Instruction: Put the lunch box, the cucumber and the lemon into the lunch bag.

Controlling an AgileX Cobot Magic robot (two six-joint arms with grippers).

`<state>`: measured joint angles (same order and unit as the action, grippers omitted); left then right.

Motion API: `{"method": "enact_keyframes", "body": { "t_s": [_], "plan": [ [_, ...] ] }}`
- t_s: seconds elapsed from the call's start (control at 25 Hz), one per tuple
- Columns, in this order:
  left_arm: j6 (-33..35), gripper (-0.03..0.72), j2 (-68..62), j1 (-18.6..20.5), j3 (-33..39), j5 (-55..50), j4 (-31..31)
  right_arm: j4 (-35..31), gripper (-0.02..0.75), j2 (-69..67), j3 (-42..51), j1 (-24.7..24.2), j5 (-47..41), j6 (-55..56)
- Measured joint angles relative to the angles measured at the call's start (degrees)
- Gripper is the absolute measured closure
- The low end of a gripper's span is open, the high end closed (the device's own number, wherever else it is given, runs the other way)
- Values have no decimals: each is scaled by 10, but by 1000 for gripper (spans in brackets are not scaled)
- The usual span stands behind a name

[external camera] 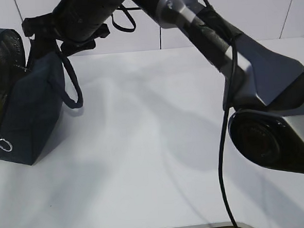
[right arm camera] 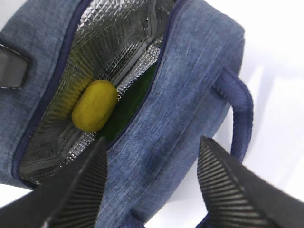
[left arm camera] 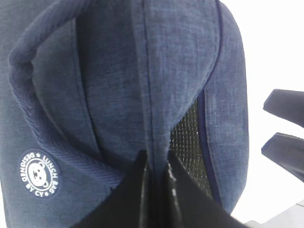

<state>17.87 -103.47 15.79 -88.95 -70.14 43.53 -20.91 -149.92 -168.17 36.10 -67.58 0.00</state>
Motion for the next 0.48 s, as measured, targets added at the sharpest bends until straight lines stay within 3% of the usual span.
{"method": "enact_keyframes", "body": {
  "t_s": [0.48],
  "plan": [
    [0,690,0,0,0,0,0,-10,257,-21,0,0,7,4]
  ]
}}
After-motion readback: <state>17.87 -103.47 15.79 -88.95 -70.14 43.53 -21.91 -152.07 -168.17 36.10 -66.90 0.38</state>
